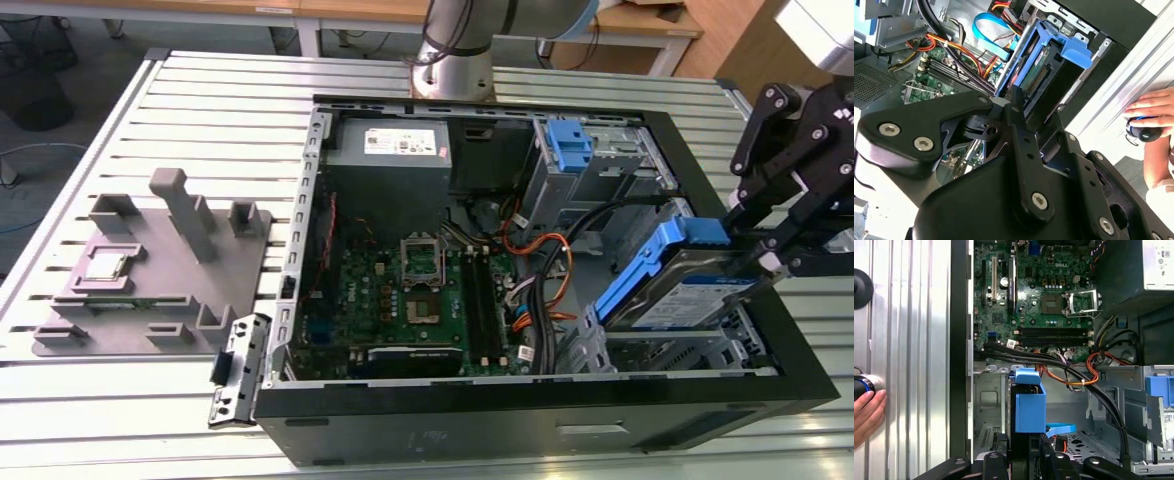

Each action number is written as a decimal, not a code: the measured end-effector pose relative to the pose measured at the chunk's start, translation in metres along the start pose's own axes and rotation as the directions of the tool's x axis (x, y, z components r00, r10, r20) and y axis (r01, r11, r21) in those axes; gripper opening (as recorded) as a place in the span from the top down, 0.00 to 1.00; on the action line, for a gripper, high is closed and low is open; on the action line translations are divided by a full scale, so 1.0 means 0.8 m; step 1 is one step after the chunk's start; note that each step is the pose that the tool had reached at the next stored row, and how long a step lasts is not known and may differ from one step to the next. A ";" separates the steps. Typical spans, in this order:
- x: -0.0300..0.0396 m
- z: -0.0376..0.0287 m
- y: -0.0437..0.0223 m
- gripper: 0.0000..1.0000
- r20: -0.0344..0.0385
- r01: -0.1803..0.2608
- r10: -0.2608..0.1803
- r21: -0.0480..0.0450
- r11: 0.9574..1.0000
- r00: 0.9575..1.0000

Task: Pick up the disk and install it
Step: 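Insert the disk into the insertion slot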

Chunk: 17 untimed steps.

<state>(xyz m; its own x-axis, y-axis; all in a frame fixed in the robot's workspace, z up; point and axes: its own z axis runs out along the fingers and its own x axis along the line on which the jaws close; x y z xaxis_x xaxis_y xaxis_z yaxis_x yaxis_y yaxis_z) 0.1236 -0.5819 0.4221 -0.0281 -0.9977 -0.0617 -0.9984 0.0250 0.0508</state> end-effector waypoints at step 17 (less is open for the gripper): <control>0.0006 0.0102 -0.0005 0.65 0.002 0.000 0.000 0.000 1.000 1.000</control>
<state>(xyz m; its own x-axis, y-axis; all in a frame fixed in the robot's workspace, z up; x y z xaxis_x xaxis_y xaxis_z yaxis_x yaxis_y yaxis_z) 0.1236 -0.5819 0.4139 -0.0281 -0.9976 -0.0638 -0.9984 0.0249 0.0509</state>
